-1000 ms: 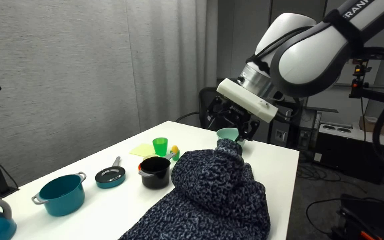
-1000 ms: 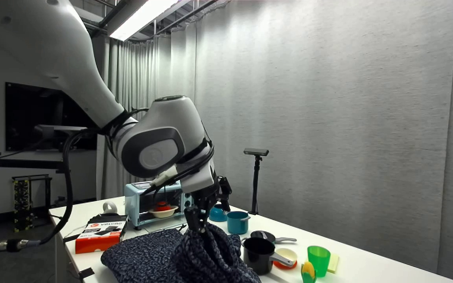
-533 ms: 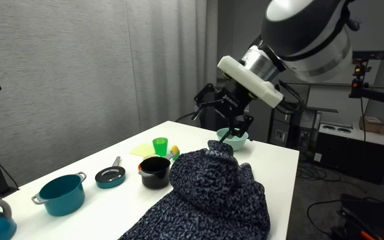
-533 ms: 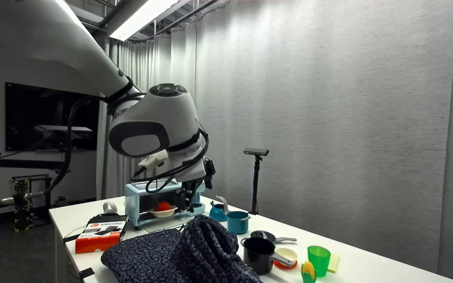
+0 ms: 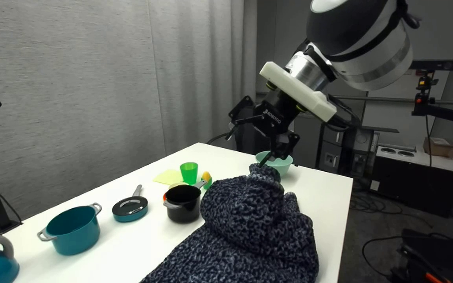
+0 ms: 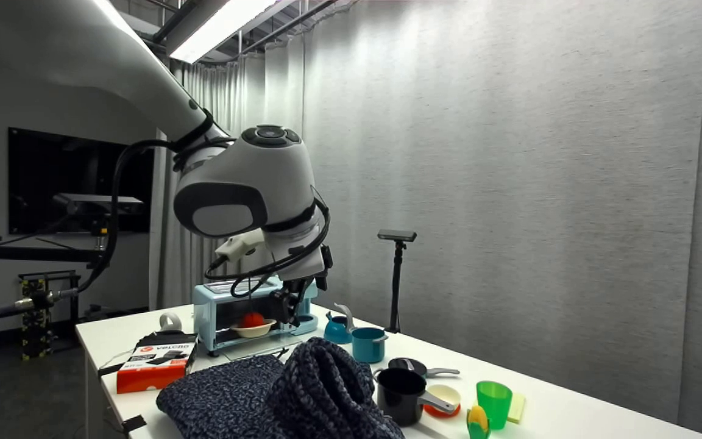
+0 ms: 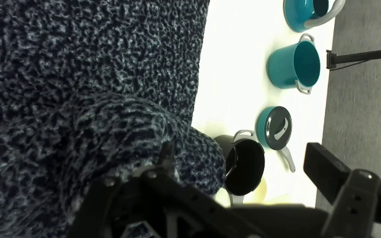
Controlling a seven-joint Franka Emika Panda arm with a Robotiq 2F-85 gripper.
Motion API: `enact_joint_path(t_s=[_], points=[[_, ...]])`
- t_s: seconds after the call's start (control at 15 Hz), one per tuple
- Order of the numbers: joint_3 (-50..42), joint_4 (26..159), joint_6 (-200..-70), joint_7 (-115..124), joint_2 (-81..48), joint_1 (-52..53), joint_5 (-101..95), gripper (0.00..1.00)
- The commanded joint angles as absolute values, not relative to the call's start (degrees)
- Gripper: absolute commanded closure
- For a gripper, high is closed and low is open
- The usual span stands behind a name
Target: Unfold the blanket
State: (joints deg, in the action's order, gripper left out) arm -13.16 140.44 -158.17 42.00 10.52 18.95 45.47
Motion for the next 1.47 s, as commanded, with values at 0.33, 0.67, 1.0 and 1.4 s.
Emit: enact_joint_path(t_s=[0.33,0.67,1.0,1.4], points=[[-0.81,138.00,-148.69,48.95,7.70,5.96,40.84,0.00],[2.08,137.70,-145.72,67.81,6.00,1.59,20.24,0.00],[2.09,135.85,-143.49,73.36,5.43,1.18,10.48,0.00],[1.58,135.25,-143.13,73.58,4.67,1.12,7.24,0.00]])
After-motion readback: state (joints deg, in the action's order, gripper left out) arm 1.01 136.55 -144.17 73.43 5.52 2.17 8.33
